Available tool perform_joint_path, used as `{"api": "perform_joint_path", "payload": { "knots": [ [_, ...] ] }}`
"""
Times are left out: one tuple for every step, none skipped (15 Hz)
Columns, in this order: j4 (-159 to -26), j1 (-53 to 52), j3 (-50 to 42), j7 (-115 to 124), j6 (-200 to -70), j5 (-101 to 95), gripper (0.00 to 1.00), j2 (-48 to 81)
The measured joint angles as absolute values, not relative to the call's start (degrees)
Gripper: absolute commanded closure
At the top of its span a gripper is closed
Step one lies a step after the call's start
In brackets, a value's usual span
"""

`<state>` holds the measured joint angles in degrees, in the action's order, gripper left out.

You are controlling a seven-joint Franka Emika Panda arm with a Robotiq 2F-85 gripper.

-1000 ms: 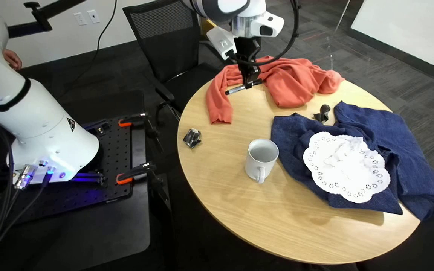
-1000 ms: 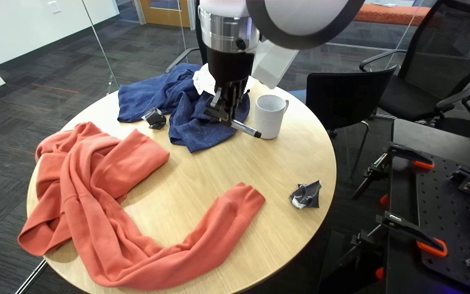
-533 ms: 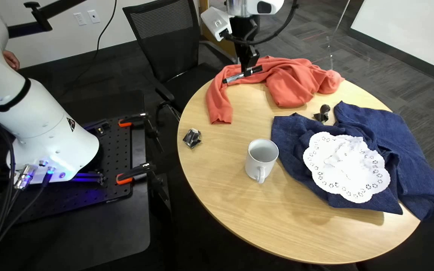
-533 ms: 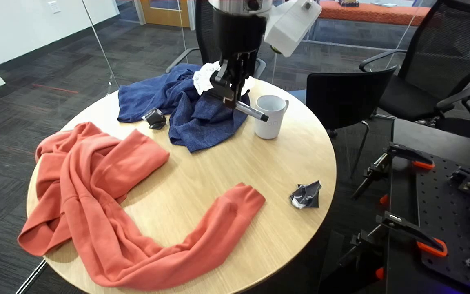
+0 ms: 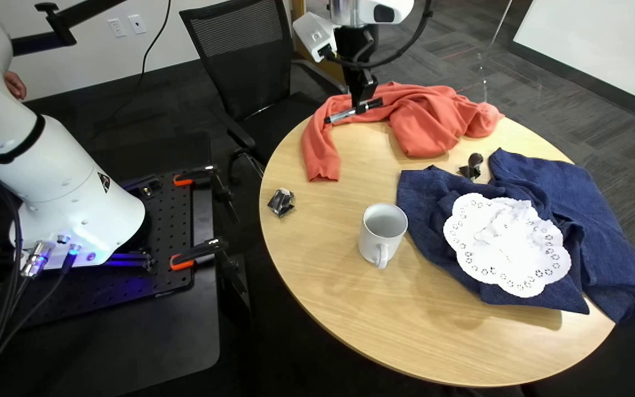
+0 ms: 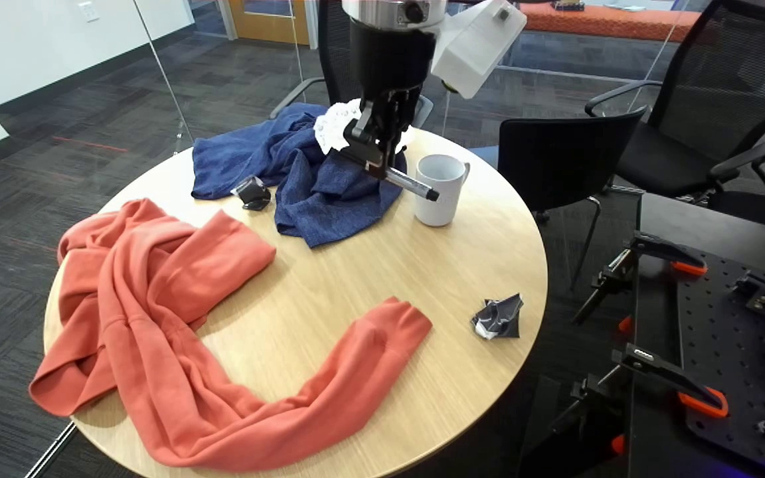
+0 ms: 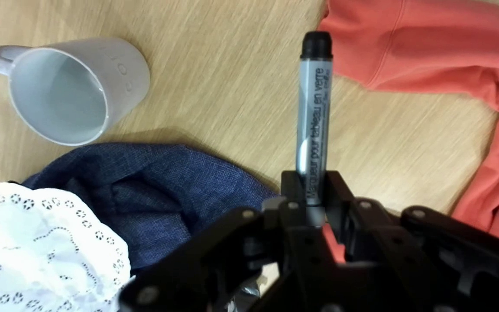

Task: Put the marker inside the white mug cup

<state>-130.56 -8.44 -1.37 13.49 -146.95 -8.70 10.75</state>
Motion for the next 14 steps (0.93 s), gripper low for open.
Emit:
{"api": "perform_joint_path", "payload": {
  "knots": [
    [-130.6, -8.4, -1.5, 15.4, -147.5, -9.4, 0.95, 11.0],
    [-130.6, -8.4, -1.7, 17.7, -148.4, -10.6, 0.95, 11.3],
    [-130.6, -8.5, -2.0, 20.7, -149.5, -12.3, 0.95, 11.6],
    [-130.6, -8.6, -2.5, 23.7, -150.7, -14.1, 0.95, 11.9],
    [-130.7, -8.8, -3.2, 27.1, -151.9, -16.5, 0.95, 12.2],
    [-130.8, -9.2, -4.0, 31.0, -153.2, -19.3, 0.95, 12.5],
    [-130.8, -9.8, -5.2, 35.2, -154.5, -22.7, 0.95, 12.7],
    [-130.9, -10.6, -6.7, 39.9, -155.5, -26.6, 0.95, 12.9],
    [-130.8, -11.7, -8.6, 44.6, -156.3, -30.7, 0.95, 12.9],
    [-130.7, -13.1, -10.7, 49.4, -156.7, -34.6, 0.95, 13.0],
    [-130.5, -14.6, -13.0, 54.2, -156.8, -38.6, 0.95, 13.0],
    [-130.2, -16.0, -14.9, 58.7, -156.8, -42.3, 0.95, 13.0],
    [-129.9, -17.3, -16.6, 63.4, -156.8, -46.1, 0.95, 13.0],
    [-129.6, -18.4, -18.0, 68.0, -156.6, -49.8, 0.95, 13.0]
  ]
}}
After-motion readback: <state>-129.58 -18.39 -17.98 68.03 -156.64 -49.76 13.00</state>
